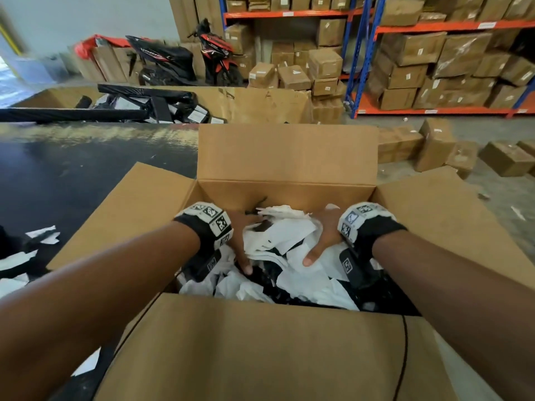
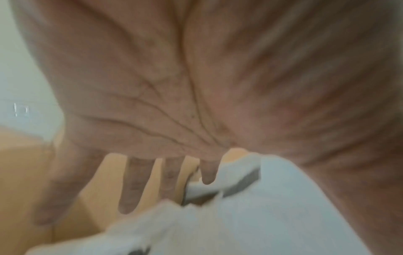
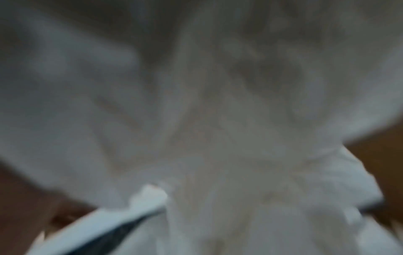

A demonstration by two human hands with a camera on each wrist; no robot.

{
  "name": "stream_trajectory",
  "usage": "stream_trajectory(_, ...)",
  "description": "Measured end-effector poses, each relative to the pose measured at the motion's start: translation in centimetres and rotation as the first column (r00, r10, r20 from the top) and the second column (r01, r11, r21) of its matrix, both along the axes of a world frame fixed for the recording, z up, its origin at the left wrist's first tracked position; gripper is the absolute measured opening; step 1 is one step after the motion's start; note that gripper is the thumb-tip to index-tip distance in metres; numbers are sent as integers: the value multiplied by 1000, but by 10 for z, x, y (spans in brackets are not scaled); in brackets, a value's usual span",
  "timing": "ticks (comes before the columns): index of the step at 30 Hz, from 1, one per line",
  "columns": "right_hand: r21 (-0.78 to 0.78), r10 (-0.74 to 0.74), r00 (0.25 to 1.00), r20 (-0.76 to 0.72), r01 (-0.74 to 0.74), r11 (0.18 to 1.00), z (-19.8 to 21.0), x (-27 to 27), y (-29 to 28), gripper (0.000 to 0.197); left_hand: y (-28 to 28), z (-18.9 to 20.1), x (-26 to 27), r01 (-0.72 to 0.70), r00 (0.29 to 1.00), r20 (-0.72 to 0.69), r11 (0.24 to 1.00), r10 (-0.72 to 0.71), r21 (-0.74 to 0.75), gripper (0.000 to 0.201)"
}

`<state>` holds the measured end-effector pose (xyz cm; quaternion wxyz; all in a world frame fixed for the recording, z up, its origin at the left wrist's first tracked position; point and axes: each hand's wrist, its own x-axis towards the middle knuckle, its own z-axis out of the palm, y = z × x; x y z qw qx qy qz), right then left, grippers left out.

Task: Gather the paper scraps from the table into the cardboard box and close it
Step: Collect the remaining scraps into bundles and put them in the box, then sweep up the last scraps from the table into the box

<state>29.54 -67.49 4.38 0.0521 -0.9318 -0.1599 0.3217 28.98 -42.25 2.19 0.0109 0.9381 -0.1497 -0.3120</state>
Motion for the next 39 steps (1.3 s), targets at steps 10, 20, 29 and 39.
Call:
stream_trajectory(10,198,-83,887,454,-10,980,90,-46,-3,75,-1,93,-54,47,950,311,964,38,-262,104)
stream_trajectory(20,456,-152,764,627,-201,867,102,-169,103,45,107,95,-173,130,816,519,795,253,-592,73)
stream_trajectory(29,531,-56,762,645,-394,750,80,-249,287,40,291,70,-297,-16,746,476,727,466,-686,56)
stream_trajectory(39,463,136,907,398,-327,824,-27,-290,426,59,465,-28,-392,-485,625,362,708,691,-514,105)
